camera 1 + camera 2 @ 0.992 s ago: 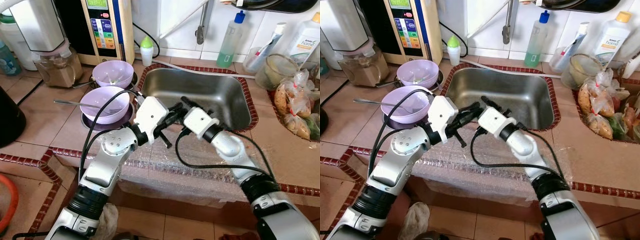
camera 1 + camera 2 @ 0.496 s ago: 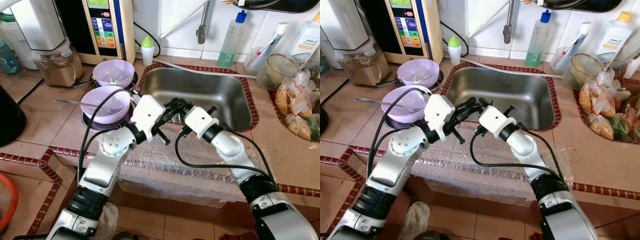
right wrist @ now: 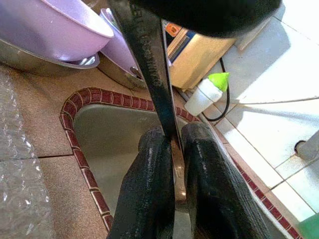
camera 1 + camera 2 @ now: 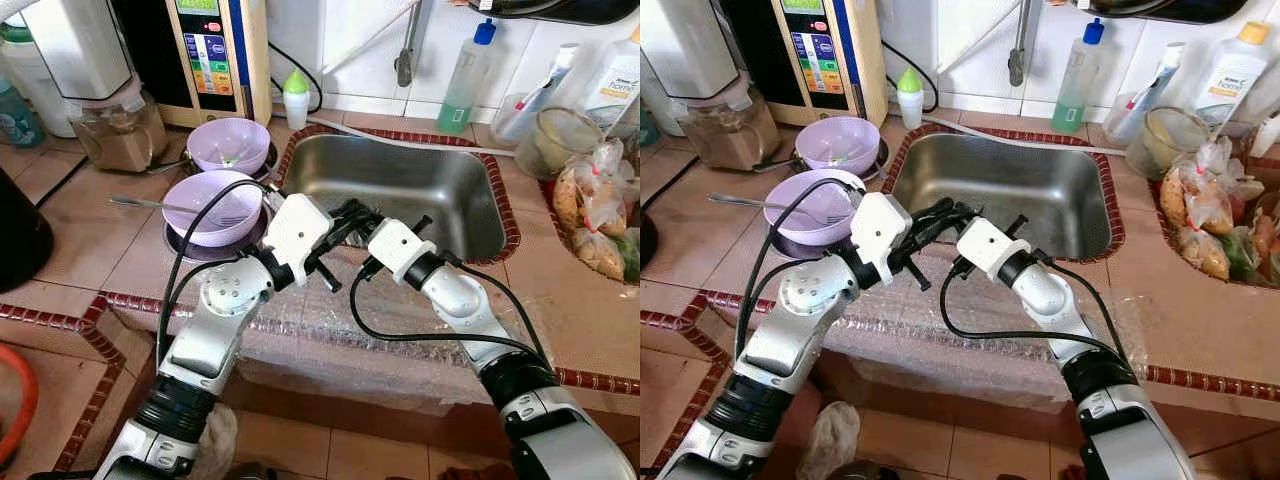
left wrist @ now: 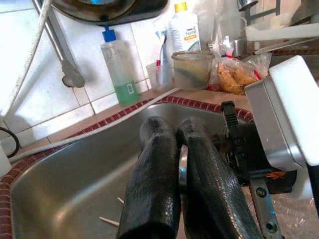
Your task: Kitchen organization
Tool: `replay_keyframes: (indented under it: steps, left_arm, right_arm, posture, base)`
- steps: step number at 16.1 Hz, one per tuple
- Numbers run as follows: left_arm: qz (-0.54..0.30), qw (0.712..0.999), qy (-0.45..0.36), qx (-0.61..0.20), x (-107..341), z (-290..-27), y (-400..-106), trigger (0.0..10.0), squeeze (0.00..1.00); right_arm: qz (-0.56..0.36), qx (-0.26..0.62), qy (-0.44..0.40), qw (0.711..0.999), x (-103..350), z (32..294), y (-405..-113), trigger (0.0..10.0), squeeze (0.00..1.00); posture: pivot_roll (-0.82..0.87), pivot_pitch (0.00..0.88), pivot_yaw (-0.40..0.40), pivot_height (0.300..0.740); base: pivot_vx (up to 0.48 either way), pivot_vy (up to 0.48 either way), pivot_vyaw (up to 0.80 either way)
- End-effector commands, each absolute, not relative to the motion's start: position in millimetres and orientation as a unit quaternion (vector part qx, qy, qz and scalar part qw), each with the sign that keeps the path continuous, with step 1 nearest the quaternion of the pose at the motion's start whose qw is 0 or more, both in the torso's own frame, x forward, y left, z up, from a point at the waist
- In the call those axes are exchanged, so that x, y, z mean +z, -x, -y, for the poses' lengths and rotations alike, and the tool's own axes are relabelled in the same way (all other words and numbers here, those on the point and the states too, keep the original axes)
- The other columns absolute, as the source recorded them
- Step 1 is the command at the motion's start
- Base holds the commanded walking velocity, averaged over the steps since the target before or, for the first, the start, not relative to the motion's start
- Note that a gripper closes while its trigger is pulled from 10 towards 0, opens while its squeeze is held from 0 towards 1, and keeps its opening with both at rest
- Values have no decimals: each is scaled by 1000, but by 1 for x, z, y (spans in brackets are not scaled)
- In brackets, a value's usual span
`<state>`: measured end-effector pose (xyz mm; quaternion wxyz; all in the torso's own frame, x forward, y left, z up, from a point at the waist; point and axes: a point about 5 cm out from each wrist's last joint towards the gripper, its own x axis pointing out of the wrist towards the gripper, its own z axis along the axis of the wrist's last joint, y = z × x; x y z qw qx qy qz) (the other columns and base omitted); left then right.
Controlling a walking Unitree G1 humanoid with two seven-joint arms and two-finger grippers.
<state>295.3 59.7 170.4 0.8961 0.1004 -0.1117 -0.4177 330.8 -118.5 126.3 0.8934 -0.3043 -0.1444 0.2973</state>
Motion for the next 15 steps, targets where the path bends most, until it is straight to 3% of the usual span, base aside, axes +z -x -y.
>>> replay_keyframes:
  steps: [1, 6, 9, 12, 13, 14, 15]
  left_arm:
    - [94, 898, -96, -420, 160, -62, -293, 10000, 1000]
    - [102, 908, -73, -400, 160, -64, -287, 10000, 1000]
    - [101, 933, -67, -339, 157, -73, -284, 10000, 1000]
    - [110, 954, -54, -273, 155, -88, -275, 10000, 1000]
    - [122, 960, -53, -245, 157, -94, -271, 10000, 455]
    - [127, 965, -48, -226, 160, -98, -269, 10000, 0]
    - [128, 969, -38, -206, 161, -102, -268, 10000, 0]
  right_arm:
    - [161, 265, 291, 905, 137, 129, -335, 0, 0]
    - [155, 240, 292, 913, 135, 139, -334, 0, 0]
    - [147, 227, 280, 921, 129, 142, -330, 0, 0]
    - [151, 174, 220, 948, 130, 150, -321, 0, 0]
    - [162, 145, 193, 957, 134, 153, -315, 0, 0]
    - [167, 126, 178, 961, 137, 154, -311, 0, 0]
    - [173, 107, 161, 966, 140, 155, -306, 0, 0]
  posture:
    - [-29, 0, 18, 740]
    - [-27, 0, 19, 740]
    - [-23, 0, 21, 740]
    - [-19, 0, 18, 740]
    - [-19, 0, 18, 740]
    - [-20, 0, 19, 740]
    - [-20, 0, 18, 740]
  base:
    - [0, 0, 0]
    - [0, 0, 0]
    - [0, 0, 0]
    - [0, 0, 0]
    - [0, 0, 0]
    - [0, 0, 0]
    - [0, 0, 0]
